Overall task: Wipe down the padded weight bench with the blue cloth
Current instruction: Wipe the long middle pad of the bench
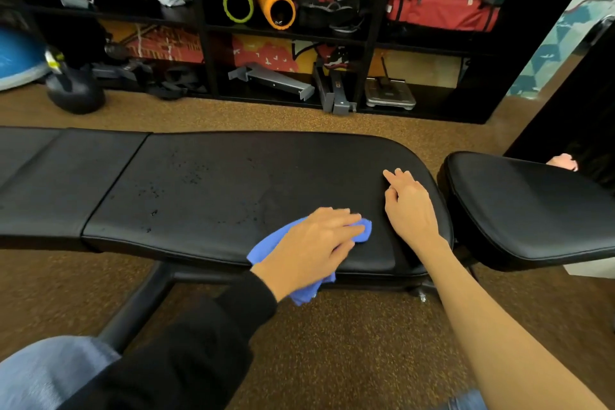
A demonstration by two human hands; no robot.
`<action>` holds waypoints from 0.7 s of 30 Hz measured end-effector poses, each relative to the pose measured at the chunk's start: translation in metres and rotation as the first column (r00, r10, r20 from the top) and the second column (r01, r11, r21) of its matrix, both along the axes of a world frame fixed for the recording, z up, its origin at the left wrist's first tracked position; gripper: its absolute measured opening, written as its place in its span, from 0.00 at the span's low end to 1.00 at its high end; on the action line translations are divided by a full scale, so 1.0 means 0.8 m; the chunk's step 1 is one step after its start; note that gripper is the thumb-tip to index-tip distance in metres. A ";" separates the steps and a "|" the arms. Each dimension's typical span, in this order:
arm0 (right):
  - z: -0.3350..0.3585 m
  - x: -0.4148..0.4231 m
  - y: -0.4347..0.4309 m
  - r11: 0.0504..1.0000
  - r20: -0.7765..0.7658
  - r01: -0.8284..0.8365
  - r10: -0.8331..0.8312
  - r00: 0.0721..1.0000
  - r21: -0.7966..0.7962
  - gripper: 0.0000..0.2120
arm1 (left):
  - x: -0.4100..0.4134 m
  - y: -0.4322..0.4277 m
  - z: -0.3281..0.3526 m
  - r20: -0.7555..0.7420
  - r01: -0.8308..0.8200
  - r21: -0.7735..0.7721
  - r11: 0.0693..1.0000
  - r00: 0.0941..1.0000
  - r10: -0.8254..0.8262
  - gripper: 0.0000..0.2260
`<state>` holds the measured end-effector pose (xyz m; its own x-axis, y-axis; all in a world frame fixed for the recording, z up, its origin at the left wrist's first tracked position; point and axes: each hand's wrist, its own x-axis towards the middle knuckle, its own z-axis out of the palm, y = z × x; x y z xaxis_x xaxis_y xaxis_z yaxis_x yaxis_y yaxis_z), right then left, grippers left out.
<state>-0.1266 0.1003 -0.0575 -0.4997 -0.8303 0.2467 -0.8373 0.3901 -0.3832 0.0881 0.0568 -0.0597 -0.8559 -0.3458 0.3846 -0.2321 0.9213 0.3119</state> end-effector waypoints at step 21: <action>0.002 0.003 0.000 0.999 0.033 0.038 -0.038 0.999 0.002 0.20 | -0.008 -0.006 0.003 -0.134 -0.062 -0.176 0.982 0.990 0.039 0.13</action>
<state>-0.1242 0.1003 -0.0561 -0.5386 -0.8109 0.2287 -0.8089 0.4218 -0.4095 0.0818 0.0521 -0.0571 -0.7779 -0.3026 0.5507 -0.2483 0.9531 0.1730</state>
